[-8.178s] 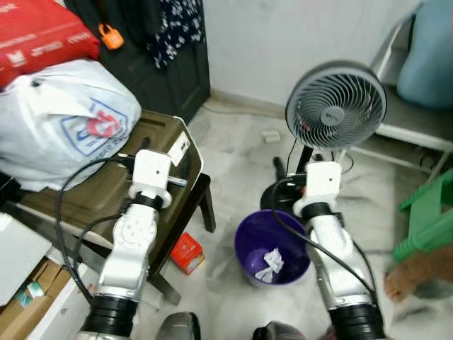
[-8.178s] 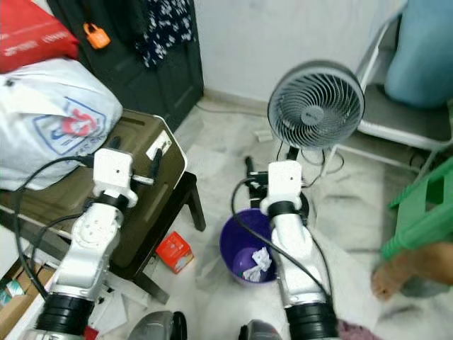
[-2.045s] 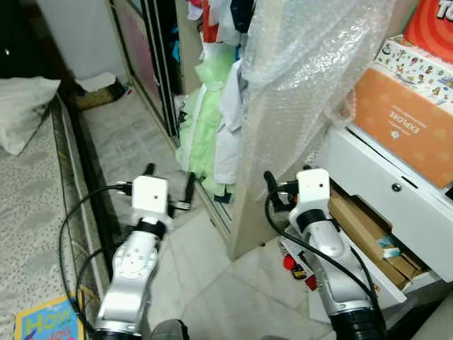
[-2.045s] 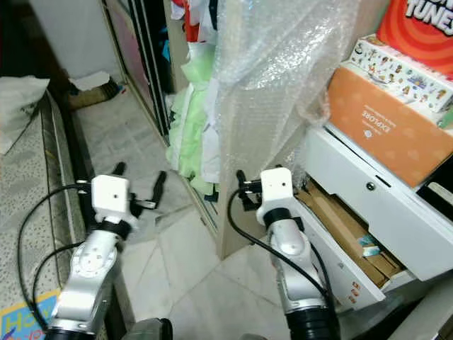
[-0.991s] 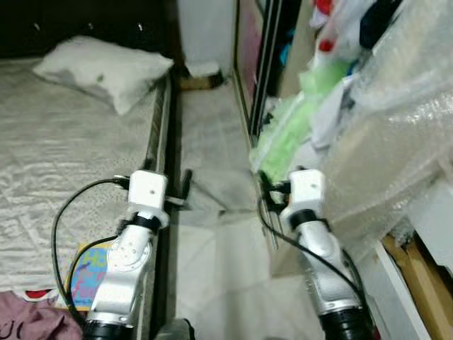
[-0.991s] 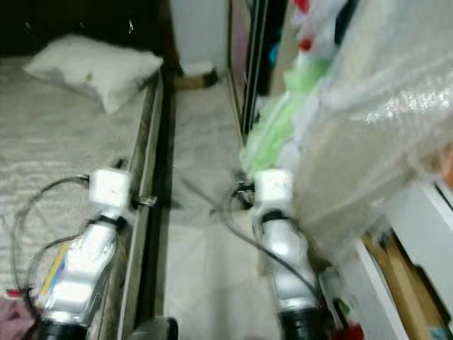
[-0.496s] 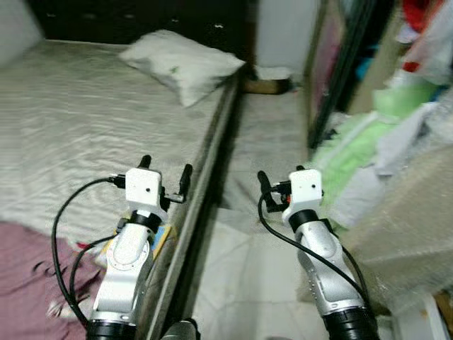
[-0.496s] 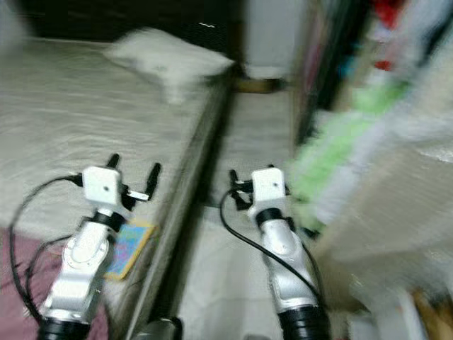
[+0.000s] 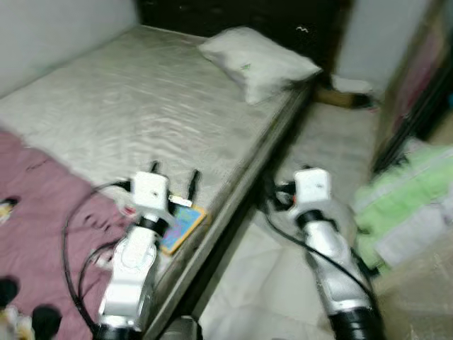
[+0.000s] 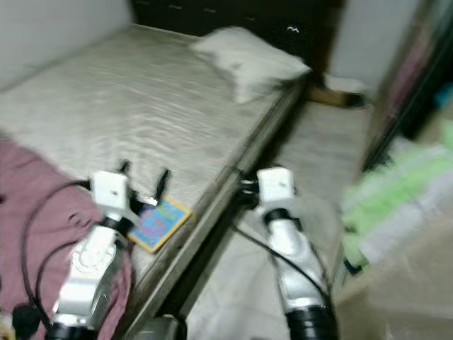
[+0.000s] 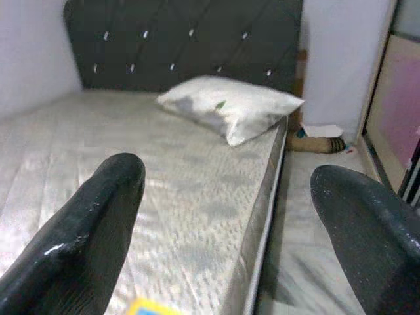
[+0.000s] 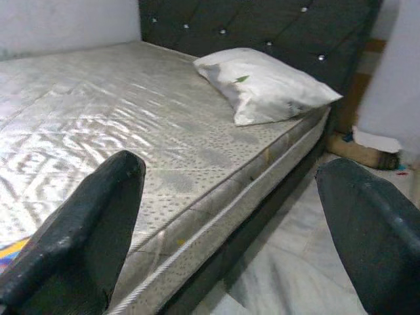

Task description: Clean up the room

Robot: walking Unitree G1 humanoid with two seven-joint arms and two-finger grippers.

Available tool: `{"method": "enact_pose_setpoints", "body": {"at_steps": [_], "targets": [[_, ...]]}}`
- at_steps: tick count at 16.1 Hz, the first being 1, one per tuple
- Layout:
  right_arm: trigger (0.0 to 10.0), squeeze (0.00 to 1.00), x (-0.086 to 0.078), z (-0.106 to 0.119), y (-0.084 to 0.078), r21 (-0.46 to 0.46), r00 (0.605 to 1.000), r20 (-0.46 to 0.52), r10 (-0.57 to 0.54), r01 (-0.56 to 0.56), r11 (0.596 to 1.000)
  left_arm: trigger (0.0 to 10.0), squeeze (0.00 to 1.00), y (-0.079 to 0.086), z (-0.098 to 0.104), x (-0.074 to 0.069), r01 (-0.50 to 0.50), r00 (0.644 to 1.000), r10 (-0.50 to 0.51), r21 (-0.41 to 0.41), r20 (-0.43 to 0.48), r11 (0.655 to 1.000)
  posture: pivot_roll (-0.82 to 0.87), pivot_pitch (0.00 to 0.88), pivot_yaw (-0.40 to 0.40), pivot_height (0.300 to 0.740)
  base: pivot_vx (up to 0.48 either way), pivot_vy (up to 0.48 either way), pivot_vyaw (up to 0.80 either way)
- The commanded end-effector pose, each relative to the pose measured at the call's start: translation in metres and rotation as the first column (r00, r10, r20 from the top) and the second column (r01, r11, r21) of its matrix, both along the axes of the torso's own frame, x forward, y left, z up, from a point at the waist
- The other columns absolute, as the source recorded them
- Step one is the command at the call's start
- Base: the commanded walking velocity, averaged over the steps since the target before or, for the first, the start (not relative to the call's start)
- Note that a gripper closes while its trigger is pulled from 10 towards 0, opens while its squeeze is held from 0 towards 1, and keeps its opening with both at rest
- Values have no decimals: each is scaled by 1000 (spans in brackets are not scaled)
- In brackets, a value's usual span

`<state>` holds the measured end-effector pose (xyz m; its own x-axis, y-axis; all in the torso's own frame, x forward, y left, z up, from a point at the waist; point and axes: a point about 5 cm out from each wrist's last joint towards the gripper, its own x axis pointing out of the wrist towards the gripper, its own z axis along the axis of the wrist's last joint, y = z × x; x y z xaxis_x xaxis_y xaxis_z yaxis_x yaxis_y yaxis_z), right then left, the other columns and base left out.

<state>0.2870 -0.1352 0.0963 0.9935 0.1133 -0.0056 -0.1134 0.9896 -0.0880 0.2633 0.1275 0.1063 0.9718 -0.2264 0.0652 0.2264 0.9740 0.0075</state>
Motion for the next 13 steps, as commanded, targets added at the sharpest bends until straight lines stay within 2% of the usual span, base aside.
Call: {"method": "enact_pose_setpoints", "body": {"at_steps": [1, 2, 4, 6, 9, 13], "targets": [[10000, 0, 1, 2, 4, 21, 1000, 14, -5, 4, 1000, 10000, 0, 15, -3, -7, -53, 998, 53, 25, -21, 998, 23, 50, -13, 740, 0, 0, 800], [10000, 0, 1, 3, 1, 24, 999, 20, -25, 24, 999, 10000, 0, 19, -4, -13, -78, 997, 79, 33, -21, 996, 30, 52, -15, 740, 0, 0, 800], [10000, 0, 2, 7, -2, 32, 998, 37, -50, 49, 998, 10000, 0, 29, -7, -14, -179, 983, 181, 67, -33, 982, 33, 55, -13, 740, 0, 0, 800], [10000, 0, 1, 6, -2, 37, 998, 34, -52, 50, 998, 10000, 0, 29, -4, -16, -184, 982, 186, 76, -20, 980, 30, 57, -10, 740, 0, 0, 800], [10000, 0, 1, 4, -1, 38, 998, 27, -55, 54, 998, 10000, 0, 29, -7, -16, -183, 981, 186, 60, -55, 981, 31, 61, -9, 740, 0, 0, 800], [10000, 0, 1, 4, 0, 38, 999, 25, -47, 46, 998, 10000, 0, 26, -6, -15, -158, 985, 162, 64, -58, 985, 25, 72, -9, 740, 0, 0, 800]]}}
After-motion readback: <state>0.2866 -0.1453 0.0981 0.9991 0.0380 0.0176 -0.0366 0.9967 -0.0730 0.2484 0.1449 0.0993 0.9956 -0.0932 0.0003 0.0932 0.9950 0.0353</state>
